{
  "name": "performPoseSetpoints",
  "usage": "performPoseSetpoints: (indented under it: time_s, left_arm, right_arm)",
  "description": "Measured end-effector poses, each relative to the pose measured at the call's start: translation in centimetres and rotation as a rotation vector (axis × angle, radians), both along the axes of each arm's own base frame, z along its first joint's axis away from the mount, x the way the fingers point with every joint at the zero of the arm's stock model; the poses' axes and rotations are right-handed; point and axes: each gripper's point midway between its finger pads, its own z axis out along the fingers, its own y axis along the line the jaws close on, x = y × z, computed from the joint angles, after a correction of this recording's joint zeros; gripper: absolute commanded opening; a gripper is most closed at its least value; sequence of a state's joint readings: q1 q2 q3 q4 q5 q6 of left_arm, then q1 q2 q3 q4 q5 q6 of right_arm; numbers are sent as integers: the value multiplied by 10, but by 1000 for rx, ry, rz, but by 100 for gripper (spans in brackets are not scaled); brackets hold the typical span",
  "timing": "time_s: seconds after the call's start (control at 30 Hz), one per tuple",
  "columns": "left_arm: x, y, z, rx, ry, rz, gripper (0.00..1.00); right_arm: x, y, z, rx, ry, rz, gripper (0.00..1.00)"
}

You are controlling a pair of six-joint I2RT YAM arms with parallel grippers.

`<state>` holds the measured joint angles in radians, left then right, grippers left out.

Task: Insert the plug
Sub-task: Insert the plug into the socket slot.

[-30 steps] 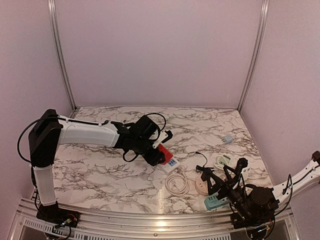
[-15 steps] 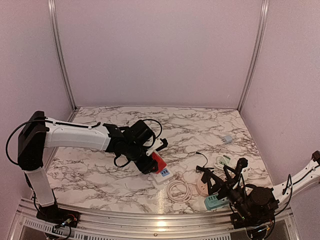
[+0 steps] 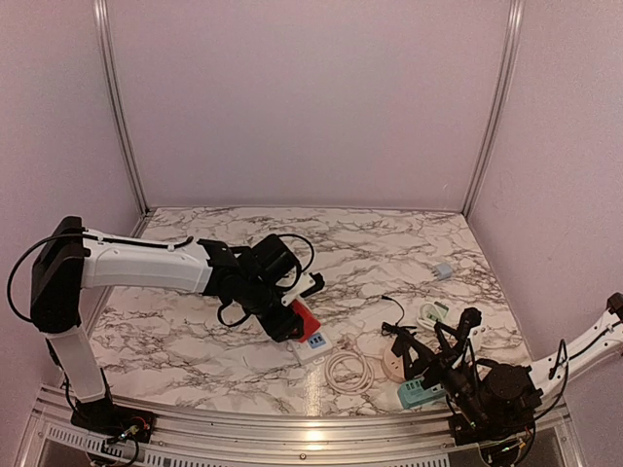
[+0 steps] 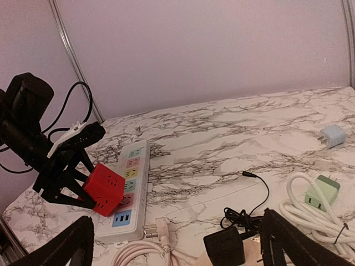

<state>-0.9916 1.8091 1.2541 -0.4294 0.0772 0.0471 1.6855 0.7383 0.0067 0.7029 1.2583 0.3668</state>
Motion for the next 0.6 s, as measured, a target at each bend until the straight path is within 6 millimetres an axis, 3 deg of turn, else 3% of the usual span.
performPoseSetpoints:
  time_s: [0.6]
  left_arm:
    - [1, -2, 2, 37, 15, -5, 64]
  right_arm:
    - [0, 1, -3, -19, -2, 0, 98]
